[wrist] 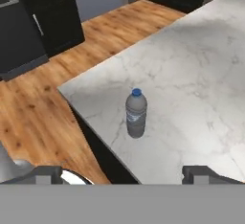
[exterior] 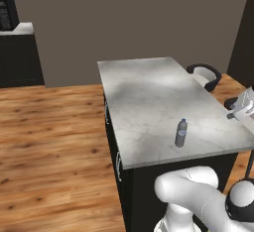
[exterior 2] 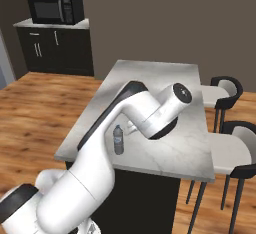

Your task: Pick the bottled water from the counter and place it in the open cabinet.

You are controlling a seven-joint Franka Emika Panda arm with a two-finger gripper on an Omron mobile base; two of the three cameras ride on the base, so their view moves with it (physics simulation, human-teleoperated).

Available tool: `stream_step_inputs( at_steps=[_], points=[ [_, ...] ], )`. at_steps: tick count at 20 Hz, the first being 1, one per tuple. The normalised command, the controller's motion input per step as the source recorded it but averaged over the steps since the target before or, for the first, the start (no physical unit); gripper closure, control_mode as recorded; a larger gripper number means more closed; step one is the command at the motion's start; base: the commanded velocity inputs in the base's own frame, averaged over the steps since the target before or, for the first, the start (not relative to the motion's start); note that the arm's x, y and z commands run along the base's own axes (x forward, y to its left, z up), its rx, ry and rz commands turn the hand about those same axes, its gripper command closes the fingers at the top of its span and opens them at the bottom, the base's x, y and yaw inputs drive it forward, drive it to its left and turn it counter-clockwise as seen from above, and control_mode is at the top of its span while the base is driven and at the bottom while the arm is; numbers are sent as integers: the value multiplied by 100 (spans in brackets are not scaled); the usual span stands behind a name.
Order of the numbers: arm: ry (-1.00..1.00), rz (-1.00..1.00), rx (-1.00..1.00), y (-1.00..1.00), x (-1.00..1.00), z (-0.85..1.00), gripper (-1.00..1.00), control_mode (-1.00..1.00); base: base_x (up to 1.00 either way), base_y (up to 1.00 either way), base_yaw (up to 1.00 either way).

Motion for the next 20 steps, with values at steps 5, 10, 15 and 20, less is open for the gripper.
stream_step_inputs(
  at_steps=[5, 10, 15, 20],
  points=[
    [0, 57, 2, 1, -2, -24, -100, -100, 0, 0, 0],
    [-28, 45, 0, -2, 12, -52, -100, -100, 0, 0, 0],
    [-26, 20, 3, 3, 16, -38, -100, -100, 0, 0, 0],
    [-14, -5, 1, 14, 36, -25, -100, -100, 0, 0, 0]
  ],
)
